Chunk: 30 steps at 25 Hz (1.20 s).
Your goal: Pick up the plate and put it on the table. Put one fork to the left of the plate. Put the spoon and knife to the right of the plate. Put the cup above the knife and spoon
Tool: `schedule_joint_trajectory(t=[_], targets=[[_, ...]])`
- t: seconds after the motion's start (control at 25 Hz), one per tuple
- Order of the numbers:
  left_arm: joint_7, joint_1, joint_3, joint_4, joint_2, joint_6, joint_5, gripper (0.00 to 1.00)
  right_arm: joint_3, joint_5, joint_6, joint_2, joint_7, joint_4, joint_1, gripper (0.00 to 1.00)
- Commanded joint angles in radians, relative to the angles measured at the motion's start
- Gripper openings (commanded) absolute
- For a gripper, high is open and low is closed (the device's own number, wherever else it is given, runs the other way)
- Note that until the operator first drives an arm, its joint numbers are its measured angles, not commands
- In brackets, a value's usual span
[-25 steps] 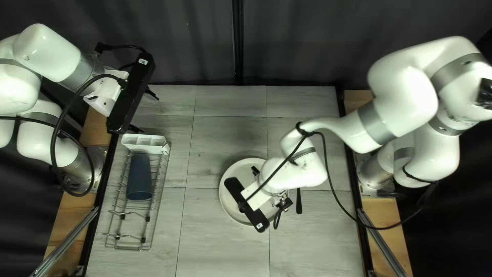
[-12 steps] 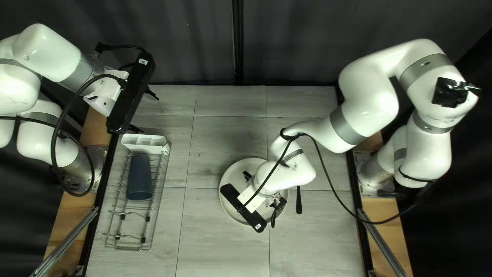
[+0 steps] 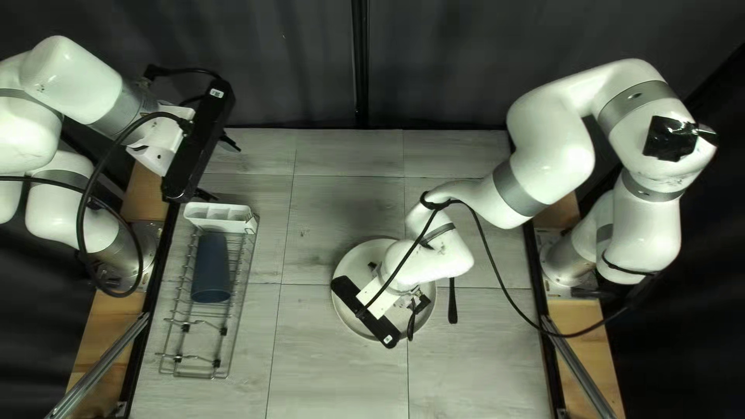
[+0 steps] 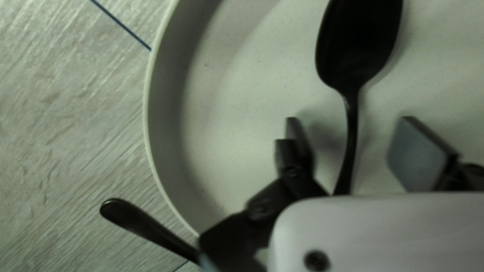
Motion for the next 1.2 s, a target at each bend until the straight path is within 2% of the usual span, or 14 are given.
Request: schedule_joint_trajectory(t=[0.04,0.28,0.52,0.6,0.64,0.68,0.72,0.76,1.2], targets=[[0.000,0.000,0.000,0.000,0.000,0.000,0.000,1.00,0.003,0.008,0.016,0.003,-0.007,0.015,-0.001,1.00],[0.000,0.000,0.000,0.000,0.000,0.000,0.000,1.00,0.023,0.042,0.074,-0.045,-0.018,0.026,0.000,1.00],[0.000,0.000,0.000,0.000,0.000,0.000,0.000,1.00,0.001,0.009,0.035,0.005,0.010,0.025,0.006,1.00],[0.000,0.000,0.000,0.000,0.000,0.000,0.000,1.00,-0.003,0.006,0.023,0.016,0.012,0.024,0.005,0.92],[0.000,0.000,0.000,0.000,0.000,0.000,0.000,1.00,-0.002,0.006,0.022,0.016,0.011,0.023,0.005,0.70],[0.000,0.000,0.000,0.000,0.000,0.000,0.000,1.00,-0.001,0.008,0.021,0.015,0.009,0.023,0.003,0.31],[0.000,0.000,0.000,0.000,0.000,0.000,0.000,1.00,0.000,0.011,0.021,0.014,0.005,0.024,0.001,0.05],[0.000,0.000,0.000,0.000,0.000,0.000,0.000,1.00,0.001,0.014,0.022,0.013,0.001,0.025,-0.001,0.00],[0.000,0.000,0.000,0.000,0.000,0.000,0.000,1.00,0.007,0.024,0.033,0.005,-0.017,0.027,-0.006,0.00]])
